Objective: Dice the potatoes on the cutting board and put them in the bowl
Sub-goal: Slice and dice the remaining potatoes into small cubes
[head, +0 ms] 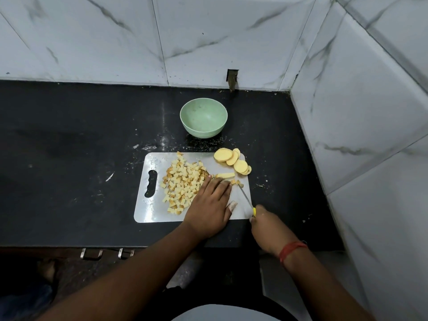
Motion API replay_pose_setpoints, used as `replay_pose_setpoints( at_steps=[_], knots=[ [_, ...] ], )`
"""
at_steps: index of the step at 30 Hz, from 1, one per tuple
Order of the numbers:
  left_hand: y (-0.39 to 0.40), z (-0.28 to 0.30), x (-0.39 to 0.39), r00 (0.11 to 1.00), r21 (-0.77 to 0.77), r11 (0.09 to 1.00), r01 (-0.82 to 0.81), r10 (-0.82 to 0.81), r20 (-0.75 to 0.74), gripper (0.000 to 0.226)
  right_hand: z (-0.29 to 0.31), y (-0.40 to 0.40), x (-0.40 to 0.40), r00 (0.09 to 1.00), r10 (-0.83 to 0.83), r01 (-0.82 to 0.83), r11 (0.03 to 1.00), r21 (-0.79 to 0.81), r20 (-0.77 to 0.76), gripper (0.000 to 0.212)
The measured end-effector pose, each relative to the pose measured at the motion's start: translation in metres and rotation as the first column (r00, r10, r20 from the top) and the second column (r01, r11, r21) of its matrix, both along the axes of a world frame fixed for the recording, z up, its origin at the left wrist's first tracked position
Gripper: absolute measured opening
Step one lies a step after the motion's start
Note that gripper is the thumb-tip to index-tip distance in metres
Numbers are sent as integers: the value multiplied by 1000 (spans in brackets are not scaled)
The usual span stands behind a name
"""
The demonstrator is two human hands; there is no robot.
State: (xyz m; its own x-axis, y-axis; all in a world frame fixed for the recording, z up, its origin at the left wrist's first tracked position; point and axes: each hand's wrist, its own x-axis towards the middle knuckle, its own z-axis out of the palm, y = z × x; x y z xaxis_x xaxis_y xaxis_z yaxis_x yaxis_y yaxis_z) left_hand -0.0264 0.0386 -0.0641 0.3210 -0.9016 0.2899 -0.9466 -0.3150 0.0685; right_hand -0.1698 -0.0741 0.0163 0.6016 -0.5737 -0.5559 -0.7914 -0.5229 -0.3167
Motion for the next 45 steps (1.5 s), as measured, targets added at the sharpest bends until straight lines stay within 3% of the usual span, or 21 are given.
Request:
replay_pose_setpoints(
  at_steps=[15, 21, 25, 28, 32, 35, 42, 45],
  knots=[
    [-1, -1, 1, 1000, -8, 1000, -23, 23, -8, 54, -5, 2, 22, 989, 112, -112, 994, 1, -98, 28],
    [-1, 0, 2, 999, 3, 1000, -27, 27, -24, 54, 10, -1, 3, 999, 49, -49, 997, 62, -12, 8],
    [1, 3, -1, 1000, -14, 1000, -4, 4, -14, 55, 21, -9, 0, 992, -51, 45, 998, 52, 115, 13],
    [-6, 9, -1, 993, -26, 993, 119, -118, 22, 56, 28, -15, 0, 979, -108, 101, 994, 49, 172, 15],
    [-25, 15, -2, 972, 87, 972, 217, -223, 70, 62, 28, -16, 1, 965, -159, 149, 987, 63, 207, 16],
    [-24, 14, 0, 985, 128, 979, 158, -165, 51, 67, 27, -14, 0, 969, -154, 141, 987, 80, 194, 15],
    [9, 16, 8, 996, -7, 996, 90, -90, 9, 58, 26, -16, 1, 981, -110, 100, 993, 64, 163, 18],
    [-2, 25, 12, 1000, 52, 999, 13, -13, -11, 62, 25, -14, 5, 980, -95, 84, 994, 69, 176, 19]
  ],
)
